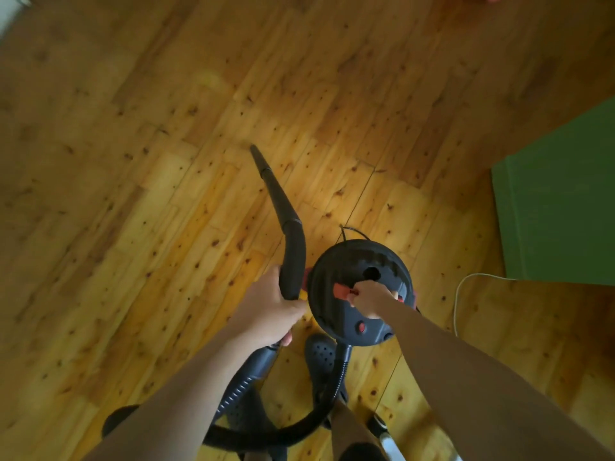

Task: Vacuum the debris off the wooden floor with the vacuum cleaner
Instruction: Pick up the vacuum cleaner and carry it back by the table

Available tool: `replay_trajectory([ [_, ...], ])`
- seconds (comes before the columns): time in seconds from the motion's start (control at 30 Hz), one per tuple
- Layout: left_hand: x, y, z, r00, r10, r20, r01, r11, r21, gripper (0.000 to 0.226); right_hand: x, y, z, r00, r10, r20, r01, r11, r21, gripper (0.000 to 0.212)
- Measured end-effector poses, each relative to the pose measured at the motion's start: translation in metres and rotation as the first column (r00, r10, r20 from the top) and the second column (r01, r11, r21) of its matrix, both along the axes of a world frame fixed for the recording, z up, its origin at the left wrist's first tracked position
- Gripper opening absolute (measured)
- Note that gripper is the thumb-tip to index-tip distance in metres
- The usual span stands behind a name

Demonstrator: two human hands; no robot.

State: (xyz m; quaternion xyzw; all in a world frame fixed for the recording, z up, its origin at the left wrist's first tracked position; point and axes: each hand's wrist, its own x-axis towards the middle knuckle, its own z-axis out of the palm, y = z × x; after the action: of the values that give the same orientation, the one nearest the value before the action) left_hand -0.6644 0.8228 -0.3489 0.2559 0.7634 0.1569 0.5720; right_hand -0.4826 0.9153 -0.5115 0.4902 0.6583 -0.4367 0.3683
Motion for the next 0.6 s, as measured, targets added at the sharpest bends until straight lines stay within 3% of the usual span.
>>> replay_trajectory([
  [0.13,-0.004,-0.005,0.029,1.0,0.014,0.019,-0.013,1.0,-0.009,0.027,0.01,-0.027,0.02,0.988,-0.132,-0.084,0.133,0.991,0.006,0.047],
  [0.33,-0.001,-0.005,0.085,0.992,-0.119,-0.033,0.119,0.993,0.0,0.027,0.016,-0.022,0.064,0.975,-0.189,-0.114,0.193,0.981,0.028,0.026],
  [0.43,0.005,-0.002,0.122,0.979,-0.192,-0.061,0.194,0.981,0.023,0.03,0.02,-0.018,0.1,0.951,-0.271,-0.146,0.279,0.959,0.041,0.027],
  [0.6,0.015,0.012,0.196,0.941,-0.315,-0.123,0.323,0.945,0.054,0.064,0.036,-0.014,0.177,0.902,-0.377,-0.211,0.4,0.914,0.075,0.03],
])
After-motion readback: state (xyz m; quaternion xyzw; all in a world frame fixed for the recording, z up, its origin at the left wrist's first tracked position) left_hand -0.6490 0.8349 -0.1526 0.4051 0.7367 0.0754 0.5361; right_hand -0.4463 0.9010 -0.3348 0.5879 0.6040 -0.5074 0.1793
